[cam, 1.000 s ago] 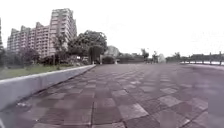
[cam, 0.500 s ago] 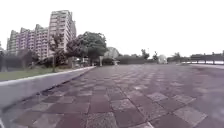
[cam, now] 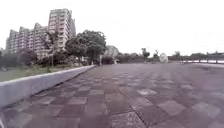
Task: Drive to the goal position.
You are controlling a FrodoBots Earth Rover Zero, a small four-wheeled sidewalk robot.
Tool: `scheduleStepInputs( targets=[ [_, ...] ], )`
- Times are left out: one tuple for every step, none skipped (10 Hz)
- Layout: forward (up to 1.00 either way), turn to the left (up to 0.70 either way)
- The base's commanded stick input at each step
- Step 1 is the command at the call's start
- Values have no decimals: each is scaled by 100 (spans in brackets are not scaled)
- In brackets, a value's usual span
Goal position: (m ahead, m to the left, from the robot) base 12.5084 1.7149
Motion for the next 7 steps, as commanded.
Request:
scheduleStepInputs(
  targets=[
    [100,0],
    [100,0],
    [100,0],
    [100,0],
    [100,0],
    [100,0],
    [100,0]
  ],
)
